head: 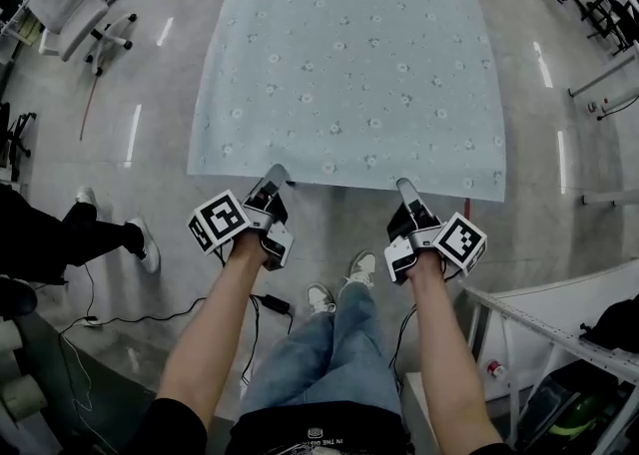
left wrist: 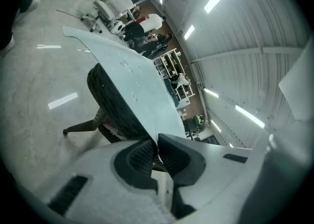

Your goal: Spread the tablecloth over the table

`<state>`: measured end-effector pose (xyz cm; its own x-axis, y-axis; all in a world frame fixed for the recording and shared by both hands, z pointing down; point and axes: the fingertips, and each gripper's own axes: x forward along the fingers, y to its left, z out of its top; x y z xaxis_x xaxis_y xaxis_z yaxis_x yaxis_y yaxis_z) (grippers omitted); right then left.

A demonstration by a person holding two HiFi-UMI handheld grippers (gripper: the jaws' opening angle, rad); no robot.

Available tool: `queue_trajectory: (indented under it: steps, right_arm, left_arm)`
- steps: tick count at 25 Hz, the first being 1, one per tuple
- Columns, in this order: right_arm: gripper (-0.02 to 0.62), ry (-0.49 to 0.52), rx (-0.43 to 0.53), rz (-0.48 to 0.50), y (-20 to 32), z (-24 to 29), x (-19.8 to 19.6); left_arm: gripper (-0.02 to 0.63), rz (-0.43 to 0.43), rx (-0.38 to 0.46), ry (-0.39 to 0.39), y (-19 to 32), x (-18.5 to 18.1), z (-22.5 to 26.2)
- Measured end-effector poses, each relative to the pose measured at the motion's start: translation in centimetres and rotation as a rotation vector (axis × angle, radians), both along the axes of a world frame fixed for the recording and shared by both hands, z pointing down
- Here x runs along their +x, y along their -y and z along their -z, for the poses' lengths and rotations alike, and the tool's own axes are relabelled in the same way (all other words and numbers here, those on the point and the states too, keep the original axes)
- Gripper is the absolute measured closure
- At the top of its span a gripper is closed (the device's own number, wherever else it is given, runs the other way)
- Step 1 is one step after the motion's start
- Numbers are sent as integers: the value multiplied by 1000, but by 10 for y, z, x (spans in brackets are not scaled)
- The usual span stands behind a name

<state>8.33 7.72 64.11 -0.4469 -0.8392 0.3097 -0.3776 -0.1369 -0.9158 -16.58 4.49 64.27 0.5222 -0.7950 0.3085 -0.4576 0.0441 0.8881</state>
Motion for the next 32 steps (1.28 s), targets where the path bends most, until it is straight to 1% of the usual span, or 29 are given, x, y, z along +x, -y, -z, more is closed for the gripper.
queue_trajectory:
  steps: [2, 6, 11, 12, 15, 17, 18, 20, 21, 23, 26, 29, 32]
  right_arm:
    - [589, -9, -3, -9, 2, 2, 6]
    - [589, -22, 2, -10, 1, 2, 19]
    - [589, -20, 56, -4, 9, 11, 45]
    - [589, -26, 56, -5, 10, 12, 48]
    - [588, -52, 14, -22, 6, 9, 55]
    - [581, -37, 37, -11, 7, 13, 53]
    - [567, -35, 48, -2, 7, 15, 52]
    - [482, -34, 59, 12, 7, 17, 49]
    - [463, -30, 62, 15, 8, 18, 47]
    - [463, -41, 44, 14, 1, 16, 47]
    - [463, -76, 10, 22, -16, 17, 44]
    - [465, -94, 17, 27, -21, 32, 38]
    - [472, -118, 40, 30, -23, 64, 32]
  left_arm:
    - [595, -10, -2, 1, -1, 5, 1]
    - [597, -15, -4, -20, -7, 19, 0]
    - [595, -35, -7, -40, -12, 50, 1]
    - [595, -37, -8, -42, -13, 53, 1]
    - [595, -28, -12, -42, -14, 55, 2]
    - [586, -20, -10, -39, -15, 54, 4]
    - [573, -19, -7, -39, -16, 55, 6]
    - [490, -24, 2, -49, -17, 59, 10]
    - [480, -28, 2, -53, -17, 61, 10]
    - [478, -46, -16, -54, -24, 67, 7]
    - [463, -94, -51, -41, -43, 75, 7]
    - [465, -121, -39, -21, -50, 79, 20]
    - [477, -137, -7, -17, -53, 82, 49]
